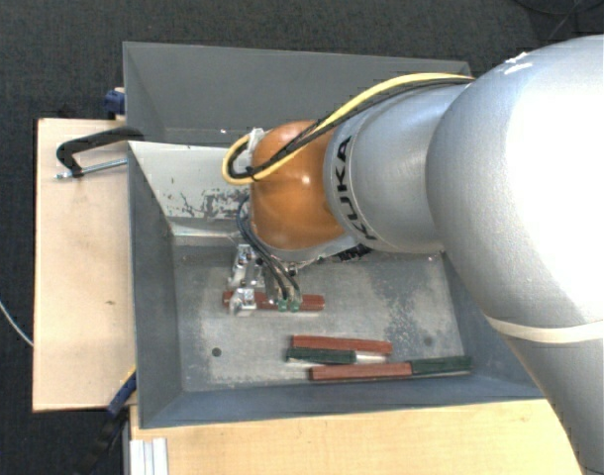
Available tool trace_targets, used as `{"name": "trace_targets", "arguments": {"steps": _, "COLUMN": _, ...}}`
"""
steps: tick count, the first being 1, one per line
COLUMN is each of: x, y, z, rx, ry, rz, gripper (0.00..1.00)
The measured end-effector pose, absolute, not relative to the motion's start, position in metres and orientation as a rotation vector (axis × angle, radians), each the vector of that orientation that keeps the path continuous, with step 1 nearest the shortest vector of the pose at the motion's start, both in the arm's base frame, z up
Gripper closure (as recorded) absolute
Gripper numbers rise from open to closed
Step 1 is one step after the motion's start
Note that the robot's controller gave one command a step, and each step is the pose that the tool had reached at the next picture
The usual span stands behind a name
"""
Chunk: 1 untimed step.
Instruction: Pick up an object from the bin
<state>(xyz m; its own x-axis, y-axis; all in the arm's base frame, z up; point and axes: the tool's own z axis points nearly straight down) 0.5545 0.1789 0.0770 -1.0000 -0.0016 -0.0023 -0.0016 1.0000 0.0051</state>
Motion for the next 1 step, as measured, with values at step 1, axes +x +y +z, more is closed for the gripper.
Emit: {"name": "trace_targets", "arguments": {"steps": 1, "x": 0.5771, "y": 0.1956, "z": 0.2468, "rx": -0.078, "ry": 3.127, "rz": 0.008, "gripper": 1.0}}
